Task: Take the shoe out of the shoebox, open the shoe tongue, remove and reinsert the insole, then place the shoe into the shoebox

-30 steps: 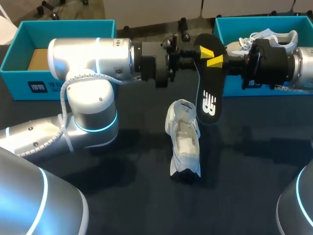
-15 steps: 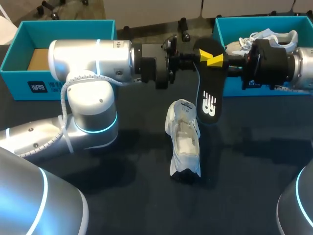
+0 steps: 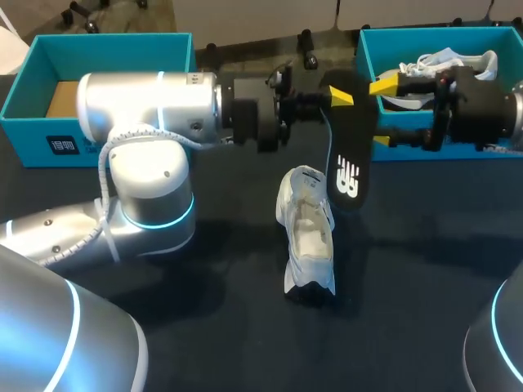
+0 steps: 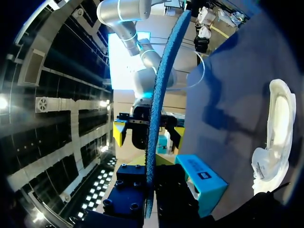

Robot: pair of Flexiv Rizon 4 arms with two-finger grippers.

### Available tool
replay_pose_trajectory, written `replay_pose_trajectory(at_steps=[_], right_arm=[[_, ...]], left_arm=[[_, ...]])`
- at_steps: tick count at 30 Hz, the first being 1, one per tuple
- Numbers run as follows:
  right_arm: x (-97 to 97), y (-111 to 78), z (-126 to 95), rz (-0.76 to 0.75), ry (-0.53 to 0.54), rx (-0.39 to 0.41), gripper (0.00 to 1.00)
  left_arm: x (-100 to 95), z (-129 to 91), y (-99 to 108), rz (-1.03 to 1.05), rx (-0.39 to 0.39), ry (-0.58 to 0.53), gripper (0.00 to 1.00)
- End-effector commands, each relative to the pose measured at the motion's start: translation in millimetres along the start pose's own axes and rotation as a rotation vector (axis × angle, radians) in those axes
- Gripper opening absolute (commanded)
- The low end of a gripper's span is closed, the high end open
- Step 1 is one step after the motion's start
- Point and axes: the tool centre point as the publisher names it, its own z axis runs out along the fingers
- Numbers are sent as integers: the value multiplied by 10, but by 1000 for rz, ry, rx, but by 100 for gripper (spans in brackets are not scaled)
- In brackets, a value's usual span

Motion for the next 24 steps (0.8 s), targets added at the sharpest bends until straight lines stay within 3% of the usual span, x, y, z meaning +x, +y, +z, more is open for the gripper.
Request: replay_pose_trajectory(at_steps=[1,17,20,24], right_arm=[[18,-68,-179,-8,-13,-11,100],[18,-133,-641,-39,-87,-1,100],[-1,-146,-733,-41,-121,-35,100],[-1,-146,-733,-41,-121,-35,100]], left_arm=[[44,-52,-116,-4,-12,-5,0],[149,-84,-343,-54,-55,-54,0],[153,-87,-392,-54,-67,-60,0],[151,-90,-407,-60,-70,-62,0]])
